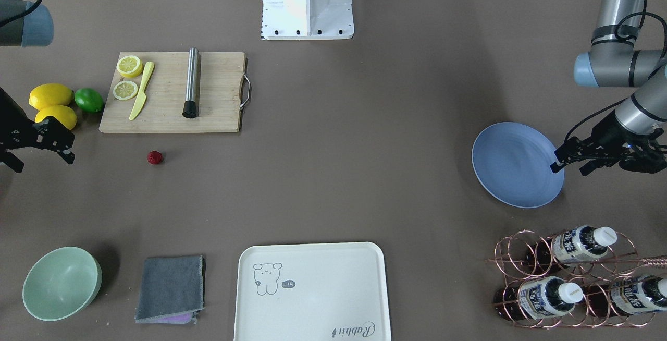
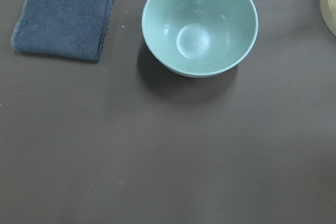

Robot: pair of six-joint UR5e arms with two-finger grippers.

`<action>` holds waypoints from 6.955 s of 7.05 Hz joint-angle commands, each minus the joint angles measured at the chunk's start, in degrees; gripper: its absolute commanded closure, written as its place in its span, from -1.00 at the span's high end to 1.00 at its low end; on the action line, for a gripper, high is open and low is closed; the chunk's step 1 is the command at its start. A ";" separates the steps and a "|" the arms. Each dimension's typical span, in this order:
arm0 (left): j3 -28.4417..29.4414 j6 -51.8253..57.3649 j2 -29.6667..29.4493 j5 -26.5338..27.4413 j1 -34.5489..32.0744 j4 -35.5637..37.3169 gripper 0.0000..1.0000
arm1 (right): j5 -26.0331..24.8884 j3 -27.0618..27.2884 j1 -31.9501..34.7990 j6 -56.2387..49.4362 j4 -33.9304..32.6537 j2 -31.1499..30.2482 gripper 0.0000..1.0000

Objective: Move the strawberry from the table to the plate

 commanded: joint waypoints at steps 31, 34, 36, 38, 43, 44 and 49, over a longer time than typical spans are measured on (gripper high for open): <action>-22.91 -0.39 -1.70 0.69 2.74 23.30 0.96 | 2.01 -0.22 -4.61 8.15 -0.12 1.66 0.95; -22.21 26.09 8.10 -5.24 -13.63 28.00 0.96 | -3.95 -0.57 -12.58 16.74 0.05 2.89 0.92; -22.21 39.48 8.28 -7.01 -20.59 36.98 0.96 | -7.55 -1.18 -17.43 18.52 0.05 3.68 0.91; -22.21 40.06 8.37 -7.10 -21.68 37.45 0.96 | -9.67 -3.20 -20.25 18.26 0.14 4.56 0.91; -22.47 40.06 9.43 -7.19 -21.85 37.10 0.96 | -11.26 -8.21 -20.70 16.52 0.93 7.99 0.65; -22.56 40.06 9.43 -7.19 -21.85 37.10 0.96 | -11.18 -7.61 -20.53 16.24 0.93 7.56 0.65; -22.82 40.06 9.34 -7.19 -21.94 37.18 0.96 | -11.18 -6.99 -20.44 16.68 0.93 6.32 -0.58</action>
